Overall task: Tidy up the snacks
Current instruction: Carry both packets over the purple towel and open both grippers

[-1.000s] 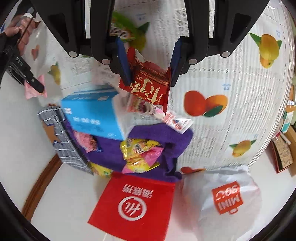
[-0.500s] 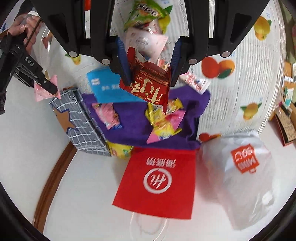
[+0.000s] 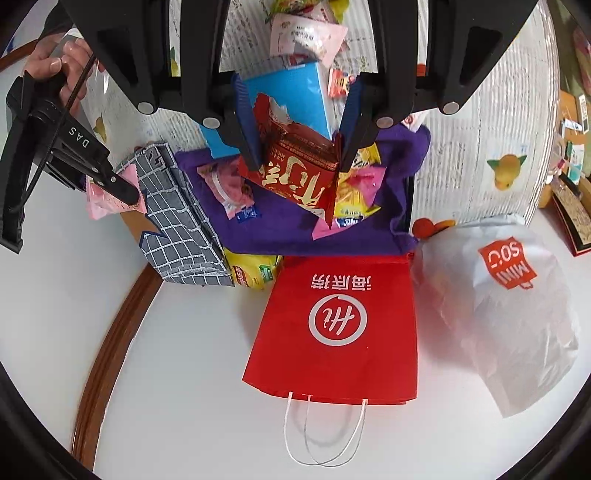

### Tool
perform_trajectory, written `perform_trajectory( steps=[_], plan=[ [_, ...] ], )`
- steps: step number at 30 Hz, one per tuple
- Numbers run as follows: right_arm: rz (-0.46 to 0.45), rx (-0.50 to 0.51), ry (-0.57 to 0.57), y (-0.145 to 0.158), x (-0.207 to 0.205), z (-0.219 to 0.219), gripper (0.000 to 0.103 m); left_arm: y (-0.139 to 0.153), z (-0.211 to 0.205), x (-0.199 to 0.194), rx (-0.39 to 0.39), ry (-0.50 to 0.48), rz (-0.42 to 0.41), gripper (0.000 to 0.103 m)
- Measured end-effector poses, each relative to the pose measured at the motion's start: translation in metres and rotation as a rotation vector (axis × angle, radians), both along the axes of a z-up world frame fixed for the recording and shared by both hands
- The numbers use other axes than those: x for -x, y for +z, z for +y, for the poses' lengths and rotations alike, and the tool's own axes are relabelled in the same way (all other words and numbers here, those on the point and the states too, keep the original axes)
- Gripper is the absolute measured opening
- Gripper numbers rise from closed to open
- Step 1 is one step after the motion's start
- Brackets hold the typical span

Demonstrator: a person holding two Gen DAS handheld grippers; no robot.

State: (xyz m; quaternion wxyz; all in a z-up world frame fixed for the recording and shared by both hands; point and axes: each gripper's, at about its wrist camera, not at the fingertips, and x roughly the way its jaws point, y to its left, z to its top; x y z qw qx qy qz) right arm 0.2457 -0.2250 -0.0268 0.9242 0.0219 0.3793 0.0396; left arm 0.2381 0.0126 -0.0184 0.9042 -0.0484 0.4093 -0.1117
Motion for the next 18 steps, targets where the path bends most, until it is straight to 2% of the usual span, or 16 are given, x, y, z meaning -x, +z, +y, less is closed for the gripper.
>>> perform_trajectory(
  steps=[18],
  plan=[
    [-0.018,-0.022,0.026,0.011,-0.071,0.019,0.036,0.003,-0.002,-0.062,-0.011,-0.009,0.005,0.039]
  ],
)
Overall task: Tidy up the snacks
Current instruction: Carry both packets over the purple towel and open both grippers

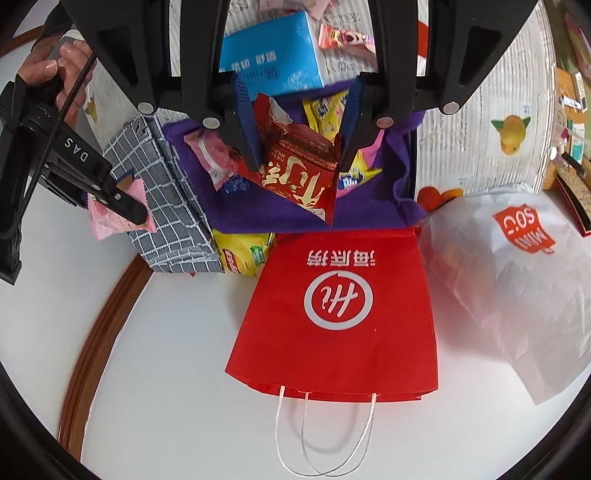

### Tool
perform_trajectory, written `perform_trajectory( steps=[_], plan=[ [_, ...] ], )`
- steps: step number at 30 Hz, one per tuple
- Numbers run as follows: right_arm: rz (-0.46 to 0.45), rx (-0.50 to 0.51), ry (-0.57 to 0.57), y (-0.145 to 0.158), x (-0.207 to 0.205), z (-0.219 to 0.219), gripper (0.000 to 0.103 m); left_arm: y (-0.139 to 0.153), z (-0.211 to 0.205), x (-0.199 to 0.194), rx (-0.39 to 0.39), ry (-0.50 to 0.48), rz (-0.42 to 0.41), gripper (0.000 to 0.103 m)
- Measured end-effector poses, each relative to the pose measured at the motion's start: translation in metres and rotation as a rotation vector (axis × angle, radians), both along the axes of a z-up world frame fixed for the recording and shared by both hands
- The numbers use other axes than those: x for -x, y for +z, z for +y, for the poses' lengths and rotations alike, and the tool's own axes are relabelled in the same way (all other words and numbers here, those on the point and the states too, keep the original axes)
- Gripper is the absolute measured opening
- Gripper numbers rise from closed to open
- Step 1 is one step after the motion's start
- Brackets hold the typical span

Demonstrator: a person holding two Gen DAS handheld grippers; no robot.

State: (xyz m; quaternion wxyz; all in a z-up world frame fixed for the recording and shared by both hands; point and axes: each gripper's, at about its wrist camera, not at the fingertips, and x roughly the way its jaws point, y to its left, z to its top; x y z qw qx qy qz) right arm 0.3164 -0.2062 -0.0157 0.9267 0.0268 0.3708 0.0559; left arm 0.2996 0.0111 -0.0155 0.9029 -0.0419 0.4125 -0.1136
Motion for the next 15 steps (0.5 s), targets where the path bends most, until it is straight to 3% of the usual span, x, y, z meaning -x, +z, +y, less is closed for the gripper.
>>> perform_trajectory(
  steps=[9,15],
  plan=[
    [0.002,-0.06,0.007,-0.003,-0.038,0.008,0.036,-0.008,0.002,-0.032,0.018,-0.006,0.001,0.039],
    [0.069,-0.026,0.01,-0.036,-0.06,0.005,0.036,-0.041,0.012,-0.053,0.036,0.011,0.051,0.039]
  ],
)
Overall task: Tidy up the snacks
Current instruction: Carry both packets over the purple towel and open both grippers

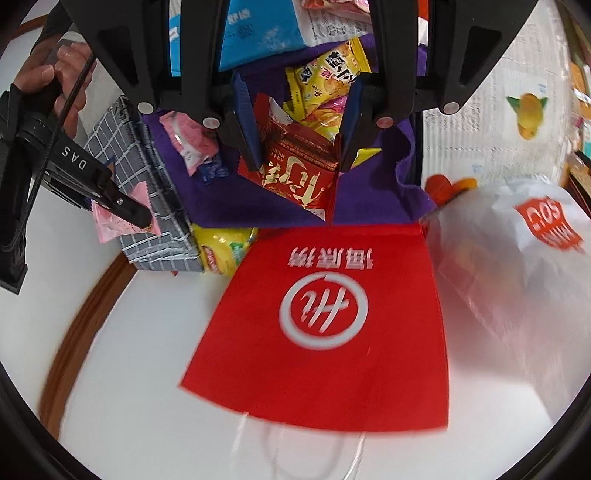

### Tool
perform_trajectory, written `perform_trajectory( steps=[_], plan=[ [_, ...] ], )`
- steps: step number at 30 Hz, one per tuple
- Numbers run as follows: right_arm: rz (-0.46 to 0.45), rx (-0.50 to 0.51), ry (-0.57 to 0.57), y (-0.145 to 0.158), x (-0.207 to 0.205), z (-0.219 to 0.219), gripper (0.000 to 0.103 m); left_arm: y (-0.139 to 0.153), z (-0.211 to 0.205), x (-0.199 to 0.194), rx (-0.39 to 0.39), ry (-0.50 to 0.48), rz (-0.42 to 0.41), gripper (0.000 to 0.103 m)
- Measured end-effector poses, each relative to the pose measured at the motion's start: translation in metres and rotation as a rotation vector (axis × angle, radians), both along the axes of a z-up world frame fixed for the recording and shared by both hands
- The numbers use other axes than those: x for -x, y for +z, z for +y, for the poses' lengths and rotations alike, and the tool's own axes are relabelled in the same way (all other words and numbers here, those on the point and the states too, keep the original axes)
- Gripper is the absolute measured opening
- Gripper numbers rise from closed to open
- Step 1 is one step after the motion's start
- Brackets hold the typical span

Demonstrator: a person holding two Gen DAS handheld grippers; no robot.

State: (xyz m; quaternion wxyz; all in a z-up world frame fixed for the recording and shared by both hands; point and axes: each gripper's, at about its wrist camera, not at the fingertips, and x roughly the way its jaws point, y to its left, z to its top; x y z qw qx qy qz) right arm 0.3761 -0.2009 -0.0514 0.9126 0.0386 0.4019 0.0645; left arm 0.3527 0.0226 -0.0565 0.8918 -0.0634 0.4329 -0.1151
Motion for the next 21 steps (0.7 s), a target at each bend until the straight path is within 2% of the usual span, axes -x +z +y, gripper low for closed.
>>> perform_trajectory(
  steps=[2,3,6,18,21],
  plan=[
    [0.013,0.026,0.017,-0.008,-0.004,-0.001,0.036,-0.01,0.003,-0.005,0.021,0.001,0.017,0.039],
    [0.011,0.04,0.023,-0.013,-0.005,-0.002,0.036,-0.014,0.002,-0.008,0.012,-0.005,0.035,0.039],
    [0.031,0.073,0.024,-0.026,-0.011,-0.004,0.036,-0.018,0.002,-0.012,-0.009,-0.002,0.023,0.039],
    [0.106,0.062,0.029,-0.056,-0.022,-0.007,0.036,-0.033,0.007,-0.022,-0.007,0.006,0.062,0.039],
    [0.131,0.087,0.028,-0.062,-0.024,-0.004,0.036,-0.034,0.009,-0.023,-0.005,0.01,0.069,0.039]
  ],
)
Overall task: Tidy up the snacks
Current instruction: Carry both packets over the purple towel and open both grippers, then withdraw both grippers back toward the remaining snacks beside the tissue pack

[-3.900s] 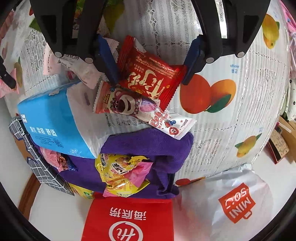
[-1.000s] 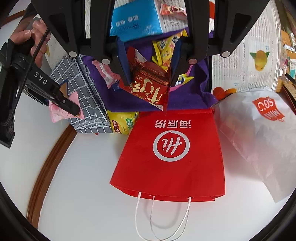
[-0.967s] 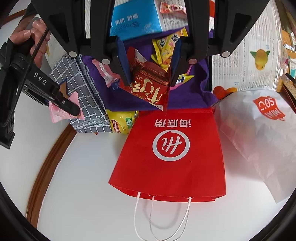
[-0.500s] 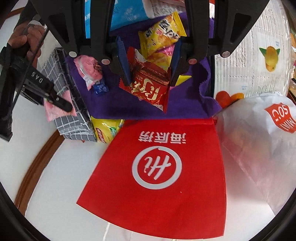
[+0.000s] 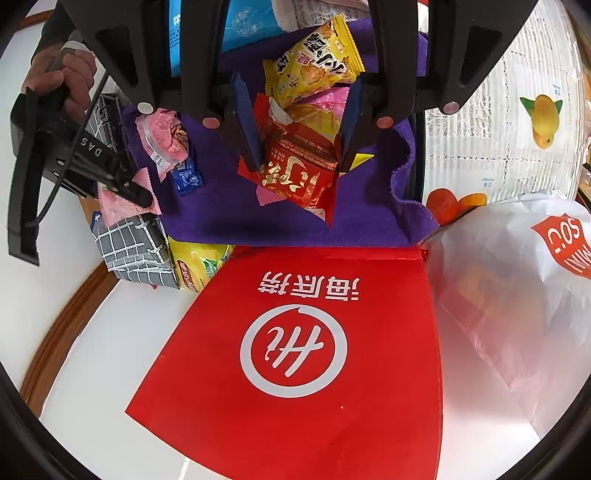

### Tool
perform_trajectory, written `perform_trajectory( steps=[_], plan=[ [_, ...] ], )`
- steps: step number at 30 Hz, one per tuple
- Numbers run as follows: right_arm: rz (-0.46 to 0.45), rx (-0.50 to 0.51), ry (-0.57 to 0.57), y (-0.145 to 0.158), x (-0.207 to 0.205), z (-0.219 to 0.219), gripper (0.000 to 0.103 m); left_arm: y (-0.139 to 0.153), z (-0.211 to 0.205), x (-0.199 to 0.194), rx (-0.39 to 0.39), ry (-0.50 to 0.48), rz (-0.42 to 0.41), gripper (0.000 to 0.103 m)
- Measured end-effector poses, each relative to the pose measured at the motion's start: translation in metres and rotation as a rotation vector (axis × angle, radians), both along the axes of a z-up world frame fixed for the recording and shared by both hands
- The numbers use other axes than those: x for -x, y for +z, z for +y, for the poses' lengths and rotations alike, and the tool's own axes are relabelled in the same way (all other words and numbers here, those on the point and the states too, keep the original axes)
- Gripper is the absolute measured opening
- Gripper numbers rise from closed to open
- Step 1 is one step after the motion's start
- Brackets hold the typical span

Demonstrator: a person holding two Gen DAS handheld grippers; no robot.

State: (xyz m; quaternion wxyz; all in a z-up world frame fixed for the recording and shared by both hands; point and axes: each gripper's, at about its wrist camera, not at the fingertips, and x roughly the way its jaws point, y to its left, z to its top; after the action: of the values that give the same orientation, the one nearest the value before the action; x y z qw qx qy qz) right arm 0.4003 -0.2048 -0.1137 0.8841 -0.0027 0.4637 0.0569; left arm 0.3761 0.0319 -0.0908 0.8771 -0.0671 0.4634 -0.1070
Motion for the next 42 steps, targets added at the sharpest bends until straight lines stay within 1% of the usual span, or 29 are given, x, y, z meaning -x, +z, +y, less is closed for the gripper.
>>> perform_trajectory(
  steps=[6,13,17,19,21,23,28,35,42],
  plan=[
    [0.027,0.022,0.024,-0.009,-0.001,0.006,0.037,-0.004,-0.002,-0.002,-0.008,-0.003,0.011,0.039],
    [0.094,0.022,0.033,-0.025,-0.007,0.008,0.038,-0.011,-0.007,-0.003,-0.018,-0.011,0.036,0.039],
    [0.102,0.026,0.038,-0.028,-0.007,0.009,0.038,-0.014,-0.01,-0.003,-0.02,-0.017,0.043,0.039],
    [0.101,0.026,0.038,-0.026,-0.007,0.009,0.041,-0.016,-0.01,-0.003,-0.024,-0.02,0.047,0.039],
    [0.09,0.027,0.03,-0.022,-0.006,0.008,0.049,-0.018,-0.011,-0.004,-0.025,-0.02,0.055,0.039],
    [0.069,0.027,0.033,-0.015,-0.003,0.008,0.054,-0.02,-0.012,-0.005,-0.027,-0.023,0.061,0.039],
    [0.017,0.017,0.025,0.001,0.001,0.005,0.061,-0.024,-0.018,-0.006,-0.048,-0.03,0.068,0.04],
    [-0.021,0.006,-0.009,0.015,0.004,-0.004,0.062,-0.024,-0.024,-0.007,-0.042,-0.055,0.069,0.042],
    [-0.041,0.001,-0.029,0.021,0.006,-0.008,0.062,-0.026,-0.035,-0.007,-0.09,-0.079,0.066,0.043]
  ],
)
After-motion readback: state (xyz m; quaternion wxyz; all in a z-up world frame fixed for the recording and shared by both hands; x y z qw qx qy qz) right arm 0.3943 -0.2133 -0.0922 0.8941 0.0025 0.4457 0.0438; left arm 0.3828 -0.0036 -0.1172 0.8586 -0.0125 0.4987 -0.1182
